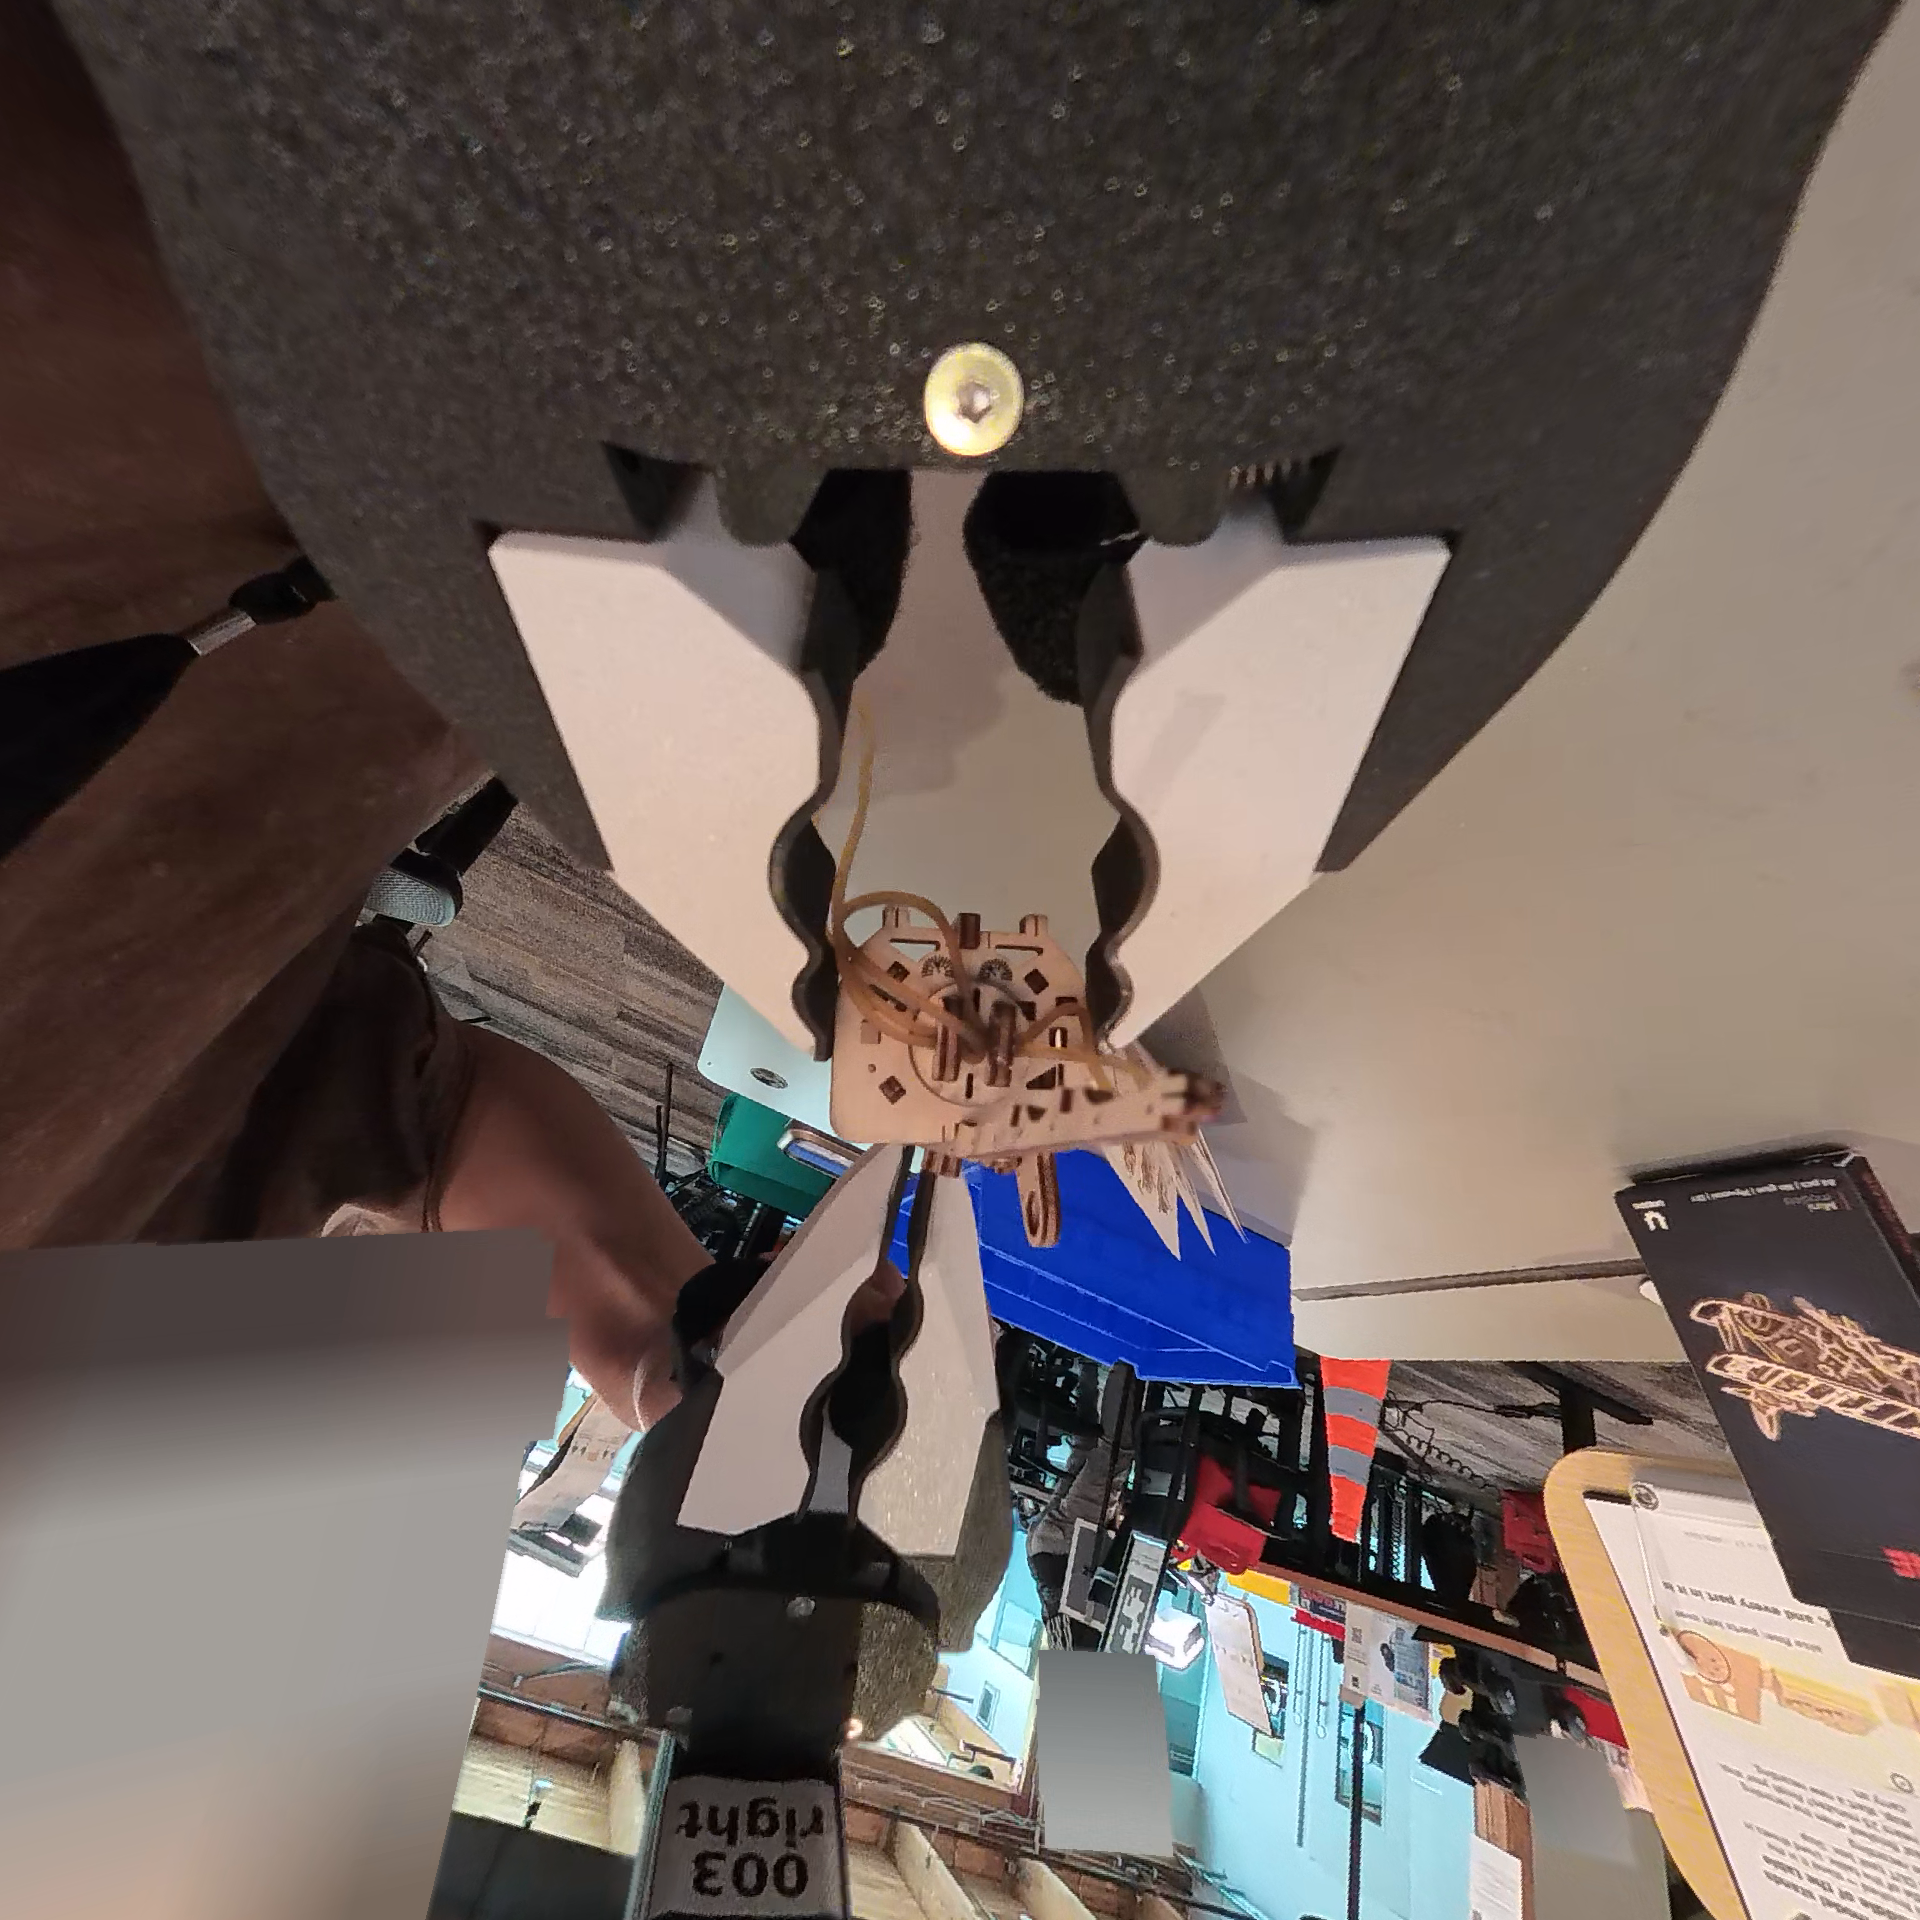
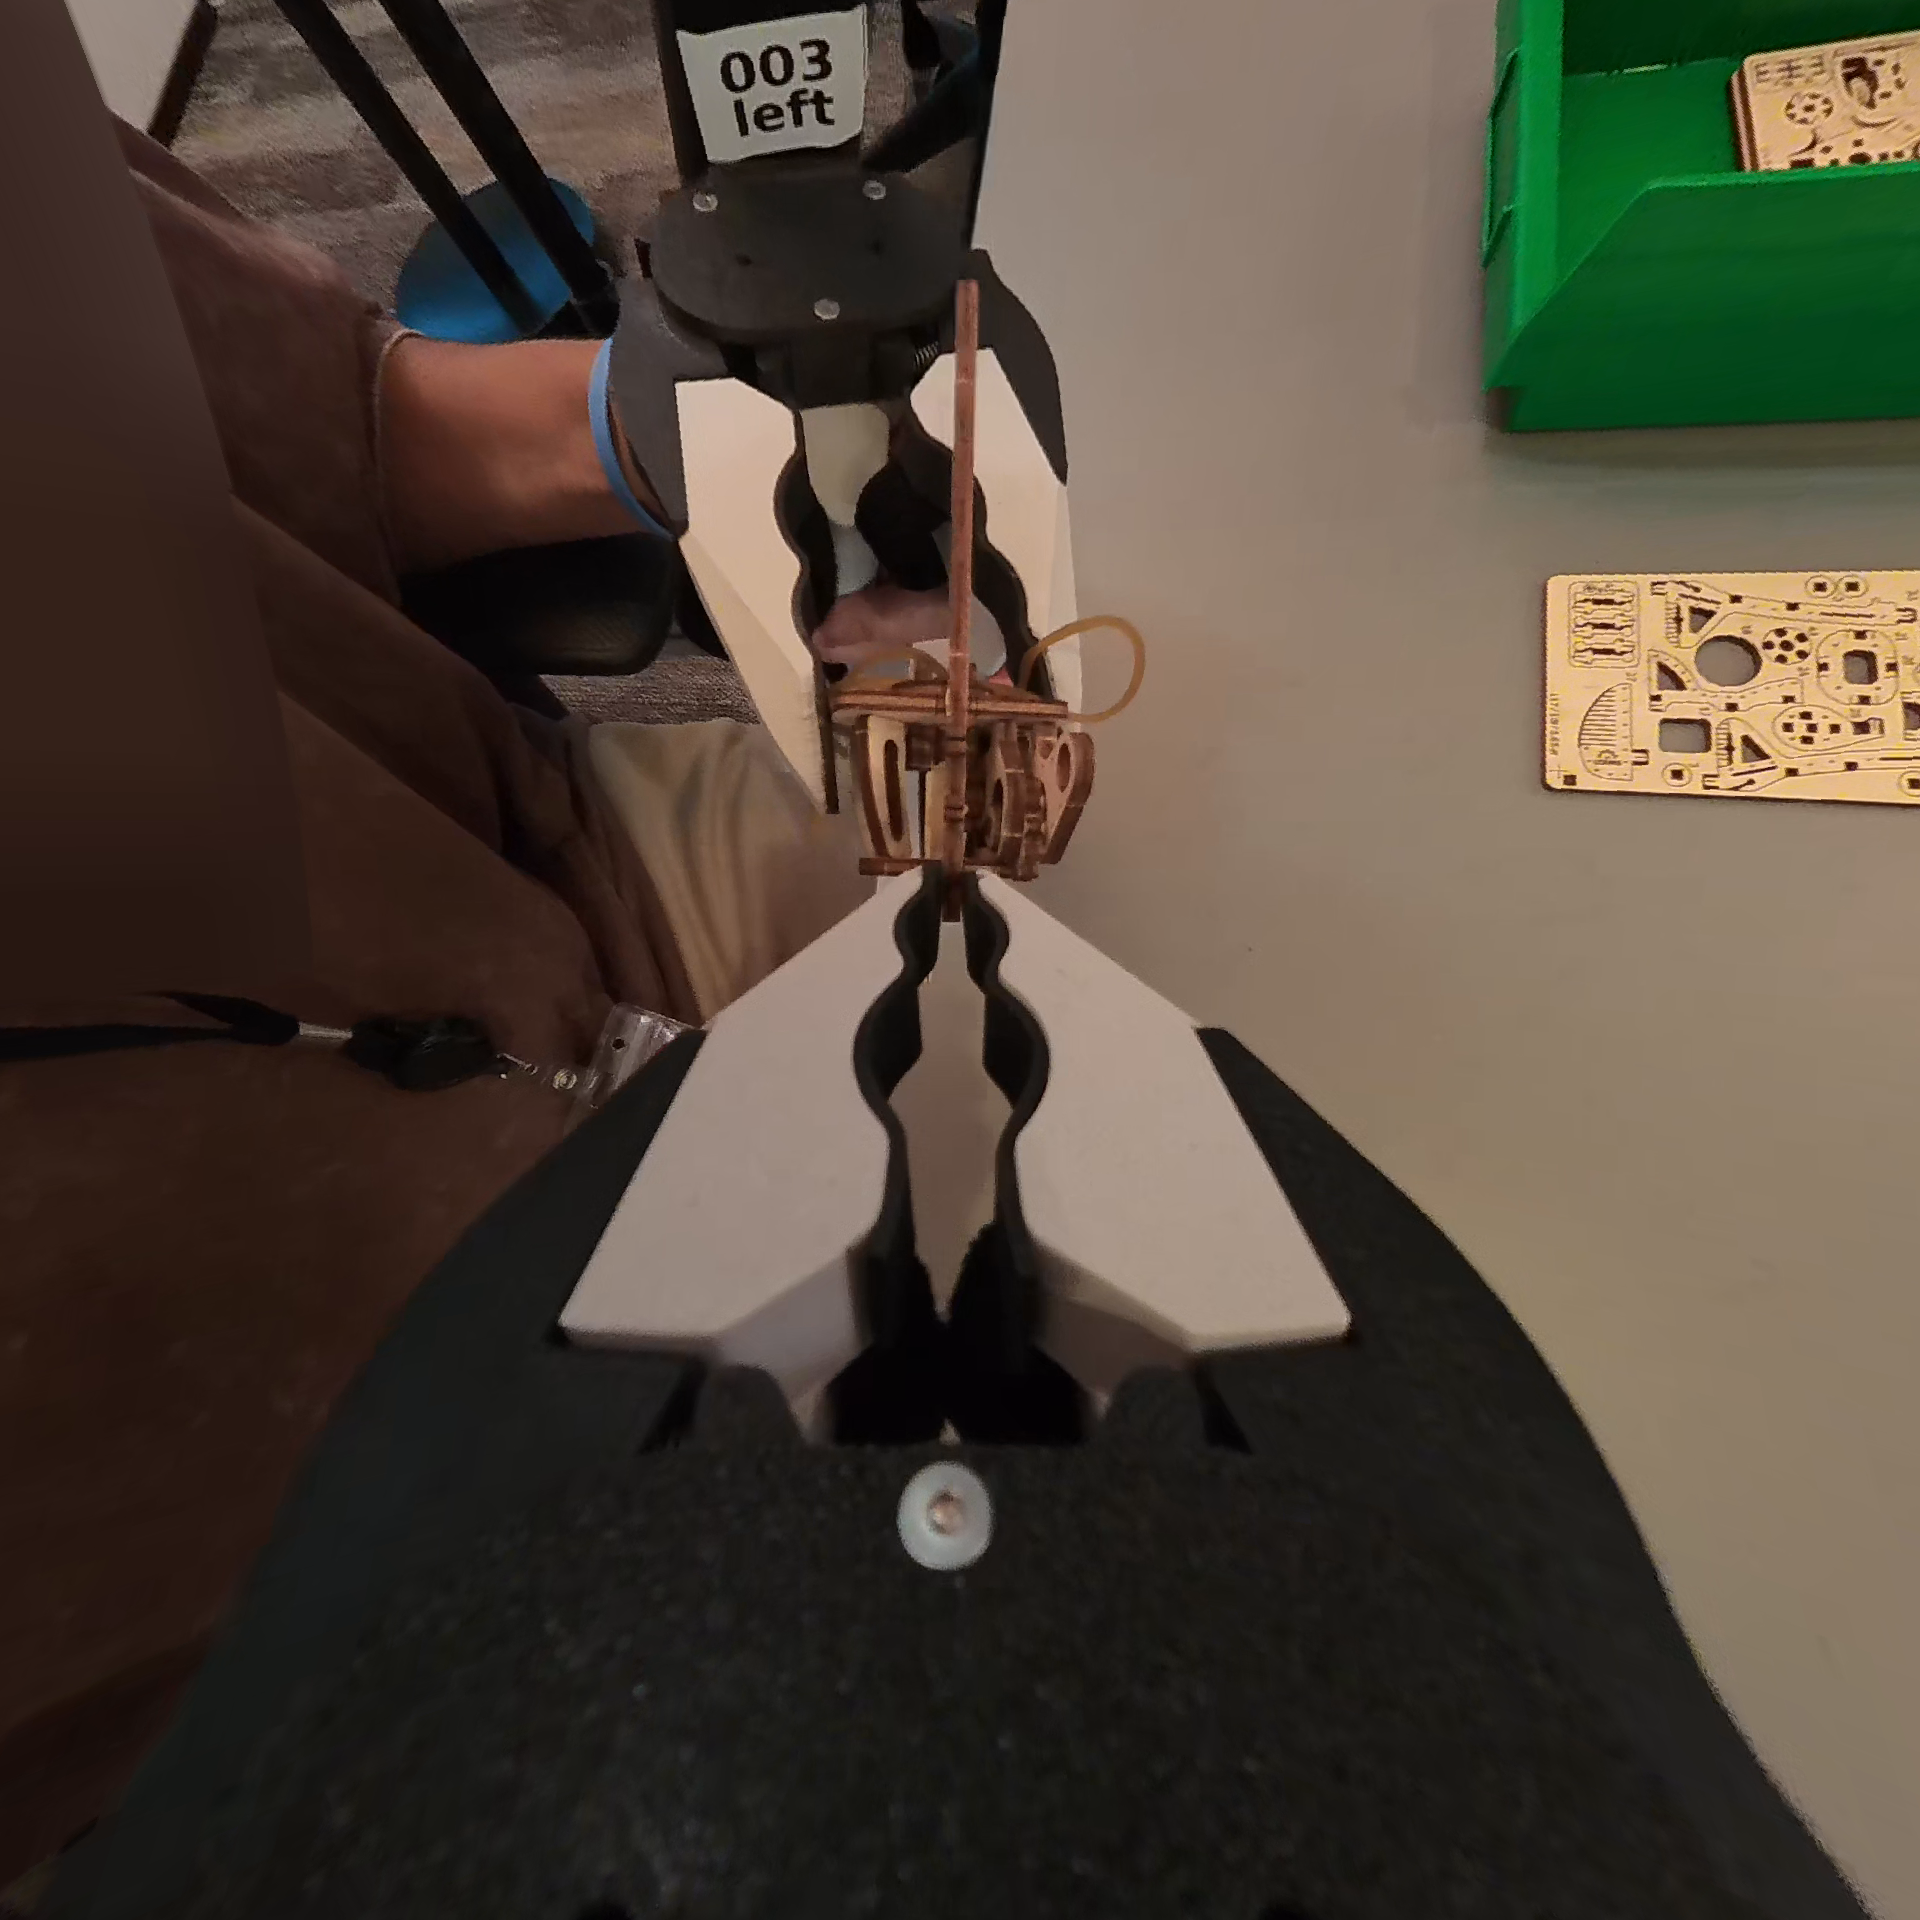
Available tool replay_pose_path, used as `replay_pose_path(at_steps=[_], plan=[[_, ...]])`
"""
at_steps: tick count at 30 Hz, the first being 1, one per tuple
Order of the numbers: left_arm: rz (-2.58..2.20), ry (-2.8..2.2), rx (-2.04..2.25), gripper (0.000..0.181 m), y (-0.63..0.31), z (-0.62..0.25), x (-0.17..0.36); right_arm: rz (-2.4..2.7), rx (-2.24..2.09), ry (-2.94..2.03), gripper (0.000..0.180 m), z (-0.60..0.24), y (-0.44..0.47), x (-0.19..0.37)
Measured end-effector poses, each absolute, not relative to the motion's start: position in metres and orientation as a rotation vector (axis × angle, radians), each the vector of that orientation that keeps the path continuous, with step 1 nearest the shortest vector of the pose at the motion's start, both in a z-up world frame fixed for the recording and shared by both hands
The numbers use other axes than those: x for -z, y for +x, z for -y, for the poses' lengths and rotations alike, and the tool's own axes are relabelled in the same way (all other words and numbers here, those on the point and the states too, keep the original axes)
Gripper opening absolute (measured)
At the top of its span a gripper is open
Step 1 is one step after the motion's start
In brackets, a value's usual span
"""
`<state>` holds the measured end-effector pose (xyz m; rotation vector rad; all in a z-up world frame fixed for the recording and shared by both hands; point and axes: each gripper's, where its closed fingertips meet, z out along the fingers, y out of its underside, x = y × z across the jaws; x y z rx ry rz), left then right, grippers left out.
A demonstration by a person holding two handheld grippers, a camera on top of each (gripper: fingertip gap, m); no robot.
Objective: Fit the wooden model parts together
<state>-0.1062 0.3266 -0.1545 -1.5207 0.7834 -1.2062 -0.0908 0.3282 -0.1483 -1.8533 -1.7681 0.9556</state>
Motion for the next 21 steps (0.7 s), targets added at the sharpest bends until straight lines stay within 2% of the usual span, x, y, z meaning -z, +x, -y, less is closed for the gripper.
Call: replay_pose_path(at_steps=[21], plan=[[-0.734, -1.509, 1.218, 0.046, -0.1107, -0.3311, 0.149, 1.69, -1.048, -1.791, 0.003, -0.3336, -0.0931, 0.1409]])
